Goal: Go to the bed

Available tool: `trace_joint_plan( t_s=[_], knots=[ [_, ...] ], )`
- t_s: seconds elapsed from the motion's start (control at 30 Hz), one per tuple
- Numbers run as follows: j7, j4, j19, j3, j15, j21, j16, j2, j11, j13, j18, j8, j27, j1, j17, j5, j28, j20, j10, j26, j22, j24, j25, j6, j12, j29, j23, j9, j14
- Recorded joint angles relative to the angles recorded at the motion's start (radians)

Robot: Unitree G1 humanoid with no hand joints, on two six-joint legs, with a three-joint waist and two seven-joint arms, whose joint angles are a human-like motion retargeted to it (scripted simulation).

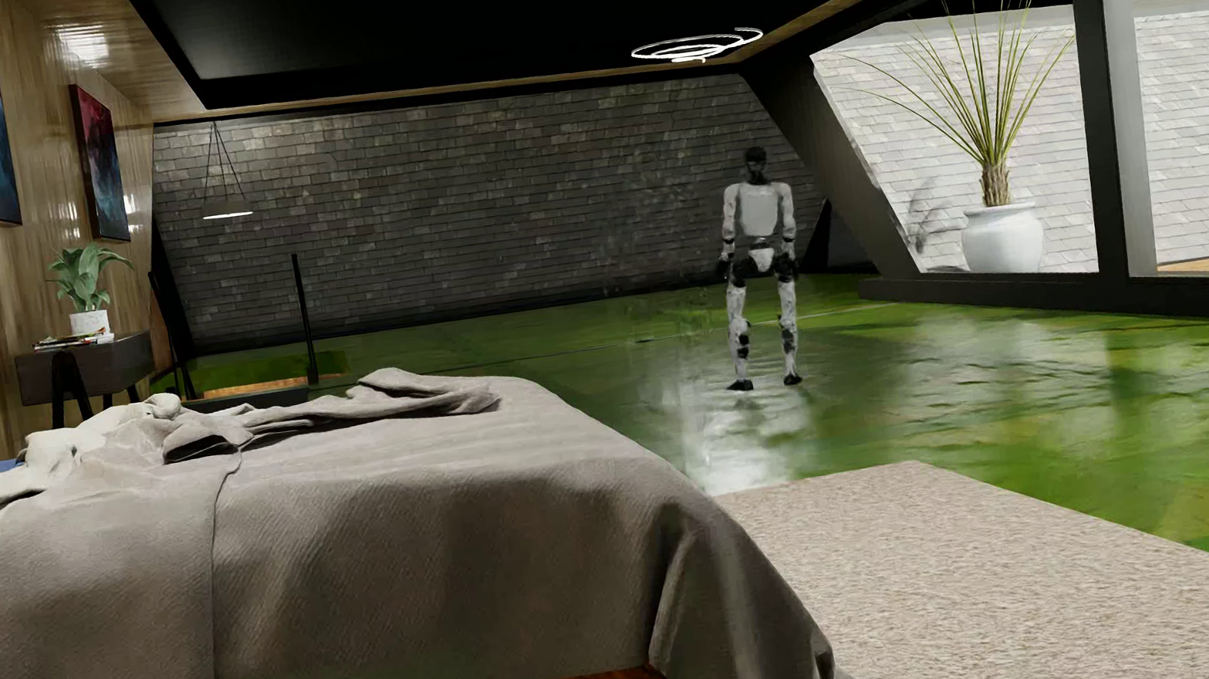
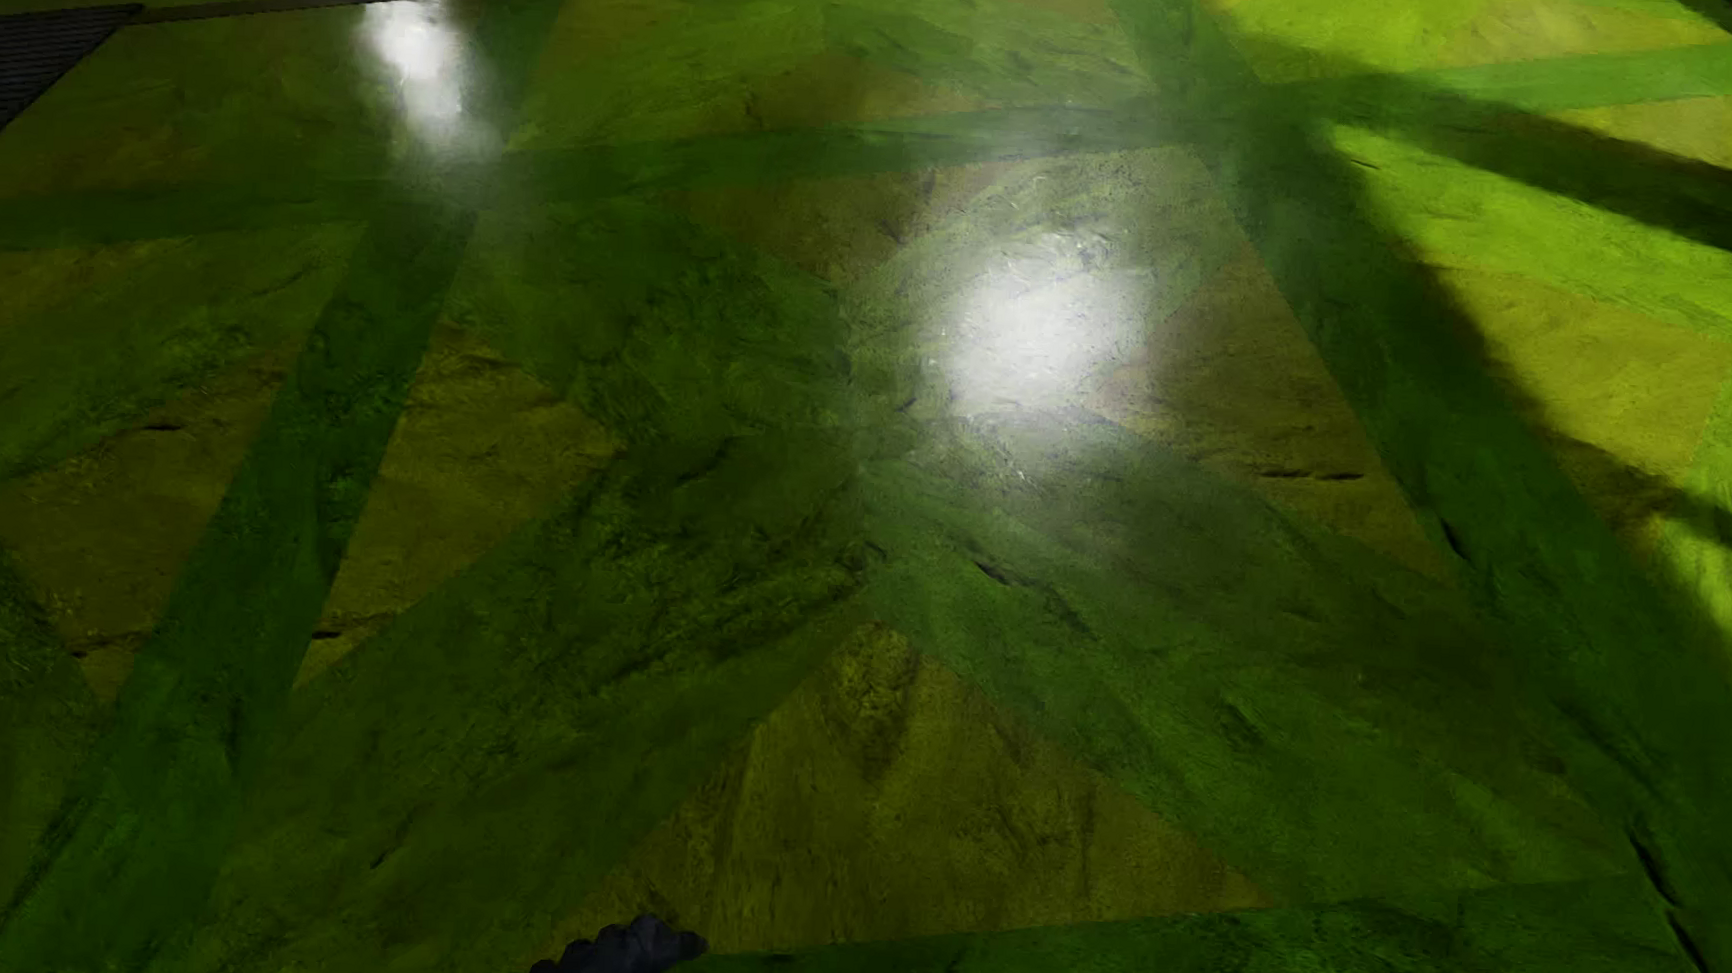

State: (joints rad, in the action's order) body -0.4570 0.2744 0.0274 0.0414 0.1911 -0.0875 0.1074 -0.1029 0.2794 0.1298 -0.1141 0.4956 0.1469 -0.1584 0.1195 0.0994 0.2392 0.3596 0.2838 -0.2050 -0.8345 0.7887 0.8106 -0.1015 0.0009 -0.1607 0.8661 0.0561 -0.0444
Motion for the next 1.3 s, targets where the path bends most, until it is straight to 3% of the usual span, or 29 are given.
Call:
trace_joint_plan(
  t_s=[0.1,0.27,0.53,0.8,0.97,1.03,1.1,1.17,1.2,1.23,1.3],
  knots=[
    [0.060,-0.052,0.023,0.014,-0.007,0.008,-0.007,0.047,-0.012,-0.002,0.007,0.064,0.021,0.022,0.000,0.036,0.003,-0.017,-0.046,0.004,-0.017,-0.004,-0.005,0.017,0.018,0.007,0.010,0.003,0.011],
    [0.159,-0.117,0.064,0.029,-0.014,-0.017,-0.012,0.115,-0.026,-0.024,0.029,0.171,0.008,0.014,-0.010,0.086,0.006,-0.060,-0.039,-0.016,-0.074,0.006,-0.009,0.046,0.036,0.006,-0.015,0.008,-0.009],
    [0.292,-0.225,0.124,0.044,-0.023,-0.085,-0.027,0.184,-0.026,-0.079,0.069,0.326,-0.006,-0.008,-0.005,0.166,0.010,-0.120,-0.036,-0.006,-0.082,0.014,-0.001,0.086,0.060,0.026,-0.015,0.021,-0.024],
    [0.354,-0.312,0.173,0.048,-0.025,-0.102,-0.048,0.211,0.035,-0.096,0.106,0.400,-0.017,-0.019,-0.014,0.260,0.004,-0.147,-0.017,0.000,-0.072,0.030,0.011,0.115,0.084,0.037,-0.013,0.027,-0.040],
    [0.386,-0.381,0.184,0.038,0.006,-0.092,-0.060,0.166,0.225,-0.086,0.124,0.376,-0.016,-0.048,-0.001,0.388,0.001,-0.147,0.035,0.015,-0.053,0.037,0.013,0.141,0.073,0.027,-0.010,0.016,-0.058],
    [0.409,-0.414,0.160,0.025,0.005,-0.085,-0.059,0.105,0.325,-0.080,0.126,0.240,-0.022,-0.058,0.006,0.424,-0.001,-0.147,0.060,0.022,-0.040,0.033,0.003,0.157,0.067,0.002,-0.015,0.005,-0.063],
    [0.453,-0.441,0.142,0.003,0.001,-0.078,-0.050,0.015,0.402,-0.064,0.123,-0.051,-0.027,-0.068,0.002,0.373,0.001,-0.154,0.085,0.037,-0.045,0.030,-0.006,0.171,0.061,-0.037,-0.025,-0.007,-0.063],
    [0.511,-0.459,0.178,-0.016,0.006,-0.062,-0.041,-0.054,0.468,-0.048,0.114,-0.416,-0.036,-0.091,-0.002,0.220,-0.005,-0.155,0.114,0.044,-0.052,0.031,-0.022,0.179,0.044,-0.076,-0.038,-0.016,-0.061],
    [0.544,-0.463,0.218,-0.021,0.022,-0.051,-0.040,-0.064,0.499,-0.035,0.106,-0.609,-0.041,-0.108,-0.004,0.101,-0.008,-0.151,0.129,0.044,-0.056,0.034,-0.028,0.179,0.030,-0.093,-0.052,-0.018,-0.058],
    [0.578,-0.465,0.220,-0.021,0.042,-0.042,-0.033,-0.054,0.517,-0.029,0.096,-0.760,-0.045,-0.131,-0.004,-0.016,-0.012,-0.147,0.146,0.050,-0.056,0.035,-0.034,0.176,0.022,-0.108,-0.057,-0.020,-0.054],
    [0.665,-0.468,0.221,-0.018,0.057,-0.025,-0.022,-0.020,0.508,-0.014,0.072,-0.929,-0.054,-0.180,-0.009,-0.152,-0.017,-0.132,0.177,0.058,-0.054,0.040,-0.044,0.163,-0.002,-0.134,-0.068,-0.025,-0.039]
  ],
)
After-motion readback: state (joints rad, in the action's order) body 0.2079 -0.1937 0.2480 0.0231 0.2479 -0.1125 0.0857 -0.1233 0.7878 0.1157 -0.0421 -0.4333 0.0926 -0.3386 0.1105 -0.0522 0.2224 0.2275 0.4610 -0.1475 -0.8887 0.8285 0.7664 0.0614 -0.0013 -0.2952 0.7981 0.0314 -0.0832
